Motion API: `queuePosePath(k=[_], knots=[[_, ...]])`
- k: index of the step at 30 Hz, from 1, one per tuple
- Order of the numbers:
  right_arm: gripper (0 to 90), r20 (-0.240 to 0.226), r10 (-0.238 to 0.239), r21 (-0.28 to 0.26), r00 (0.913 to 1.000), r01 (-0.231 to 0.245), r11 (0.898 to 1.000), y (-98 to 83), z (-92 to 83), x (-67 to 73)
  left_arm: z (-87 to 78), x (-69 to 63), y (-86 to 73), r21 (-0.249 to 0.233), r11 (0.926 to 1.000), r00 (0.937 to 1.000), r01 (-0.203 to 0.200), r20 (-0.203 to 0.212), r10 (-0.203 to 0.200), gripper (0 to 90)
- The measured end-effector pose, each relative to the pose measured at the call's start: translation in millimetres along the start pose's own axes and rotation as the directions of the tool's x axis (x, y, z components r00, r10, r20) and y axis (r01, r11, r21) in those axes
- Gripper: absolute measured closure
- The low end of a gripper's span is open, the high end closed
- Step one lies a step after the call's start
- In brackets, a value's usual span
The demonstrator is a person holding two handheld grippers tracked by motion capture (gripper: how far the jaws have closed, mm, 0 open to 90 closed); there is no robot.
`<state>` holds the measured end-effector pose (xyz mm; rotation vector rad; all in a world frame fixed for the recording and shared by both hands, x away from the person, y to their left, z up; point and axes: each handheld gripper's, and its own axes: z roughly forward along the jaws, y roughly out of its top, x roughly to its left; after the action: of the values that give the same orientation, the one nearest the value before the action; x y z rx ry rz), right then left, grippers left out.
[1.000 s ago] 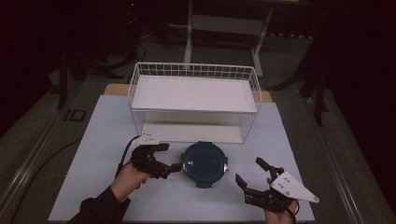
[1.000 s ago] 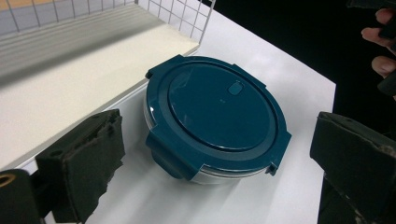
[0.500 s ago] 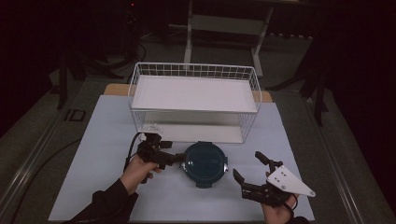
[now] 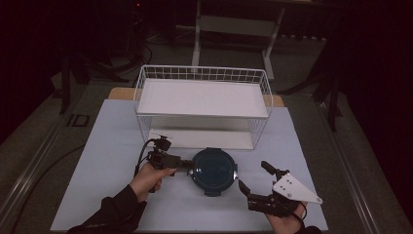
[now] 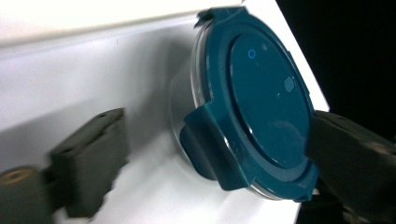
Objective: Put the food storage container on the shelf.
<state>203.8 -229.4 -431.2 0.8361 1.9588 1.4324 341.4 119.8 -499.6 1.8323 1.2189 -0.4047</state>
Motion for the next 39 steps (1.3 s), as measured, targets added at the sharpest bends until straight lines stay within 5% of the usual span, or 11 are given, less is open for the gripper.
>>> queuePosePath(k=[5, 12, 19, 28, 32, 35, 39], knots=[[10.7, -0.004, 0.003, 0.01, 1.0, -0.003, 1.0, -0.7, 1.3, 0.6, 2.8, 7.2, -0.4, 0.026, 0.9967, 0.9964, 0.077, 0.033, -0.078, 19.6], [10.7, -0.006, 0.006, 0.015, 1.0, -0.006, 1.0, -1.5, 1.4, 0.5, 8.8, 12.4, -1.4, 0.076, 0.989, 0.9888, 0.127, 0.069, -0.132, 32.5], [10.8, -0.007, 0.004, 0.019, 1.0, -0.004, 1.0, -1.4, 1.3, 0.6, 13.9, 14.4, -1.9, 0.105, 0.9845, 0.9822, 0.141, 0.11, -0.152, 49.5], [11.2, -0.03, 0.042, 0.079, 0.9986, -0.04, 0.996, -3.8, 8.7, -4.4, 12.1, 14.7, -2.9, 0.107, 0.9833, 0.9806, 0.147, 0.114, -0.159, 52.2], [12.9, -0.058, 0.149, 0.14, 0.9872, -0.139, 0.98, -9.6, 17.2, -16.9, 10.0, 9.6, -4.8, 0.101, 0.9883, 0.9869, 0.115, 0.102, -0.125, 52.4], [14.9, -0.081, 0.235, 0.193, 0.9685, -0.216, 0.957, -14.0, 24.0, -27.7, 8.5, 6.6, -6.2, 0.093, 0.9915, 0.99, 0.091, 0.099, -0.1, 52.8], [17.5, -0.11, 0.345, 0.274, 0.9321, -0.305, 0.912, -20.0, 35.7, -40.5, 6.7, 0.5, -8.4, 0.074, 0.9955, 0.9933, 0.06, 0.095, -0.067, 54.0]])
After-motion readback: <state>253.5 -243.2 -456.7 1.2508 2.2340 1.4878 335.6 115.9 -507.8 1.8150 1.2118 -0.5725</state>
